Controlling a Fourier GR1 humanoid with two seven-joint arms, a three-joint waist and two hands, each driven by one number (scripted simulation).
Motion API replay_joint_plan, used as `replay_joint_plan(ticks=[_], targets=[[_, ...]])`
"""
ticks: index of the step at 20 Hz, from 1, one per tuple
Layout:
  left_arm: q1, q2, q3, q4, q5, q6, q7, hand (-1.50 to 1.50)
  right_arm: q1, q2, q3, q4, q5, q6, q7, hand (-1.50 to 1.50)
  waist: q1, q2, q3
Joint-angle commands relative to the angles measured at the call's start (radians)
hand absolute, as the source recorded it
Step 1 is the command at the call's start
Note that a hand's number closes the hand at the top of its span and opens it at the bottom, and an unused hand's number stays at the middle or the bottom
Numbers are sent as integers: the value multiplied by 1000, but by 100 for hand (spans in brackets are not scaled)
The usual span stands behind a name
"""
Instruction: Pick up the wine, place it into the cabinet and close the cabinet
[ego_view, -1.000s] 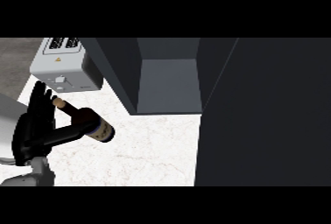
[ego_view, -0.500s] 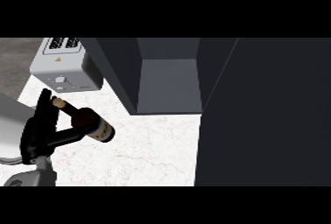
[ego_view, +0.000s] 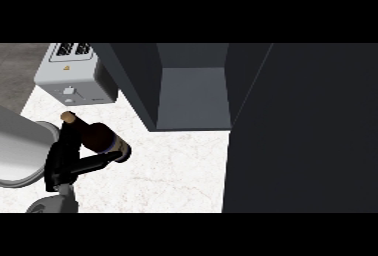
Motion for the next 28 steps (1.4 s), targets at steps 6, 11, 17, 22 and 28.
replay_joint_plan(ticks=[6, 11, 17, 22, 28], targets=[[-47, -47, -7, 146, -16, 15, -113, -150, 76, -36, -46, -232, -100, 9, 67, -150, 0, 2, 1], [-38, -82, 56, 237, 70, -32, -247, -150, 54, -34, -62, -203, -104, 7, 71, -150, 5, 3, 0], [-109, -80, 114, 292, 154, -54, -232, -150, 50, -16, 2, -241, -45, -18, 99, -150, 0, 1, -1], [-131, -77, 153, 348, 218, -102, -286, -150, 84, -14, -27, -240, -95, -1, 71, -150, -5, 0, 0], [-149, -80, 115, 385, 252, -127, -302, -150, -24, -7, -73, -198, -86, -18, 110, -150, 8, 2, 0]])
